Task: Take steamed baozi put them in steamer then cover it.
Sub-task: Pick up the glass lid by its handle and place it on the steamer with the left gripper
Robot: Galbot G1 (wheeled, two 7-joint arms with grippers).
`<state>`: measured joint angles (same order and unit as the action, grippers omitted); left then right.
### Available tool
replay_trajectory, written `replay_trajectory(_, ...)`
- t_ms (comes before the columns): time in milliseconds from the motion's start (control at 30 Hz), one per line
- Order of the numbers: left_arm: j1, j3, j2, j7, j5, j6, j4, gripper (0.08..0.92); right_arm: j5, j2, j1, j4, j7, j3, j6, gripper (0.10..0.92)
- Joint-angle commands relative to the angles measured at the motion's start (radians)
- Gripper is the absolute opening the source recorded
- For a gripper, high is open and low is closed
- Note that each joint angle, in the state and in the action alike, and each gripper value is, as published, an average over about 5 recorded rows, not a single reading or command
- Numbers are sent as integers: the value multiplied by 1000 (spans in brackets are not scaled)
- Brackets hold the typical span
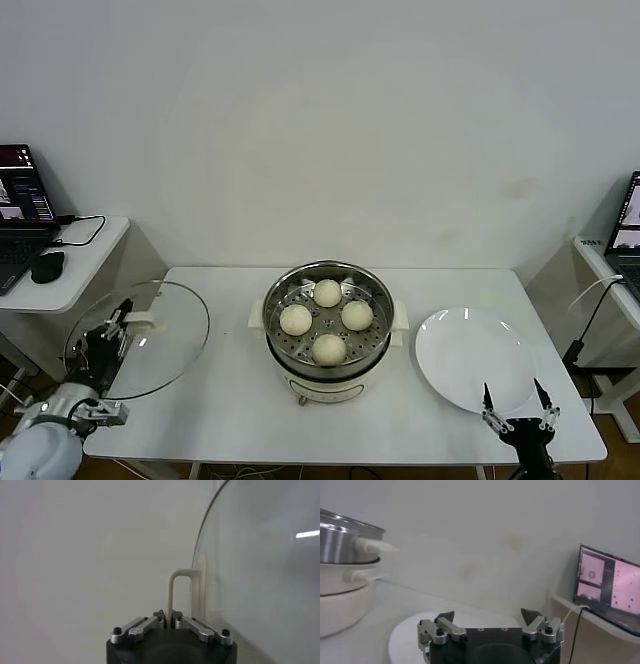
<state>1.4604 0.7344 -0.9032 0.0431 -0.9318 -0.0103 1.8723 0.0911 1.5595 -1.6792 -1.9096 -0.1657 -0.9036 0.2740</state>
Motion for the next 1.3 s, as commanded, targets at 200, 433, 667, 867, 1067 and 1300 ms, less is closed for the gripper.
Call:
replay_trajectory(200,-231,-413,63,-126,26,-249,193,152,25,16,6,32,-2,4,17,823)
replay_trajectory(433,-426,-625,-9,-203,-30,-348,186,152,30,18,10,40,-1,7,18,823)
replay_trajectory(667,-561,-746,-125,-253,-89,-409,121,152,37,18,14,50,-1,11,21,823)
replay_trajectory(867,-614,-793,-217,-269,-162,-416,51,152,47,19,17,59,0,17,23,823)
replay_trajectory(1067,-625,-808,-305,-288,-236,-429,6,152,51,18,20,66,0,17,24,823)
replay_trajectory(1300,-601,-810,-358,-299,-278,-434,-10,152,56,19,23,73,0,21,27,823)
